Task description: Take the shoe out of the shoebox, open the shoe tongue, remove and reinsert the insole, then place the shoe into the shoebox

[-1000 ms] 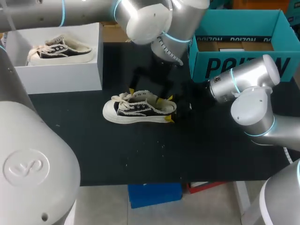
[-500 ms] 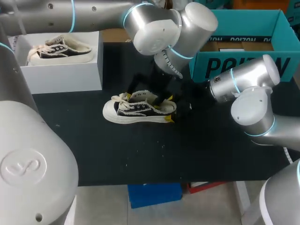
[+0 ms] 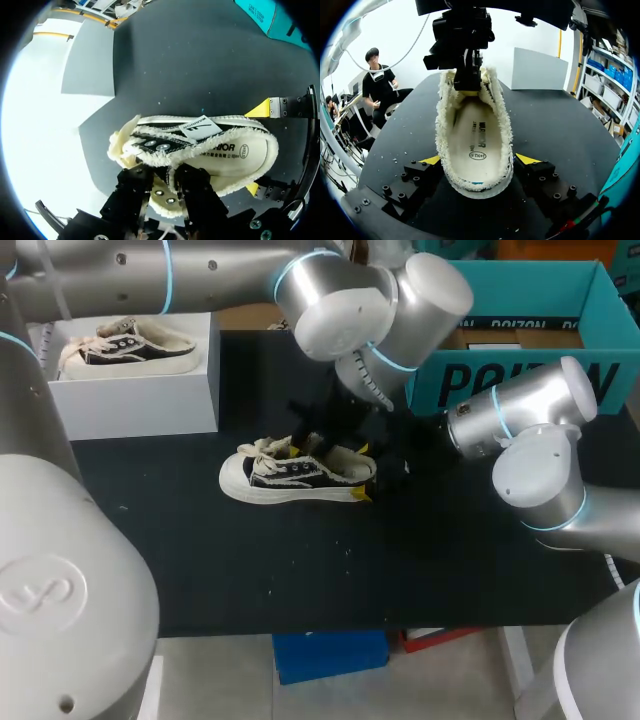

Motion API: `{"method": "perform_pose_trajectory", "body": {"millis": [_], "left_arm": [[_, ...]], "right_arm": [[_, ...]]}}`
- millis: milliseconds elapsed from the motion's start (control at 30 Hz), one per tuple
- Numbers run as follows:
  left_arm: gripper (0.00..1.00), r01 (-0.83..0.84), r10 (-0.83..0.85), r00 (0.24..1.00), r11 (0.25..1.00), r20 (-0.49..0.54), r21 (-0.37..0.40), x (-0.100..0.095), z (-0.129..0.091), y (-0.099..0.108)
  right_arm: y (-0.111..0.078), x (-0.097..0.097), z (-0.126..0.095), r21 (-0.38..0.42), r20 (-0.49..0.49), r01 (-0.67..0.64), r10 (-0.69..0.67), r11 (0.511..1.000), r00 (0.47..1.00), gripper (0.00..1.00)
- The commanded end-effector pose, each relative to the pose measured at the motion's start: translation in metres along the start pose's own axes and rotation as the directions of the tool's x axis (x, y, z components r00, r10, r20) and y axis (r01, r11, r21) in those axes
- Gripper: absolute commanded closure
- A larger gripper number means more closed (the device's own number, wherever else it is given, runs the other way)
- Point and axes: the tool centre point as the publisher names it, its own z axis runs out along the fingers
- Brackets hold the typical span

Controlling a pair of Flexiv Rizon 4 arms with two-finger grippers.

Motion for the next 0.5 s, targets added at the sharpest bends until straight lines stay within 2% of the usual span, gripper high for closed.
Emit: {"method": "perform_pose_trajectory", "body": {"millis": [33,500], "left_arm": [[1.0,0.002,-0.002,1.0,1.0,-0.011,0.006,-0.003,-0.003,-0.002],[1.0,0.071,-0.065,0.995,0.994,-0.078,0.078,-0.028,-0.024,-0.007]], "right_arm": [[0.0,0.0,0.001,0.003,0.001,-0.001,0.001,1.0,1.0,1.0],[0.0,0.0,0.001,0.003,0.001,-0.001,0.001,1.0,1.0,1.0]]}}
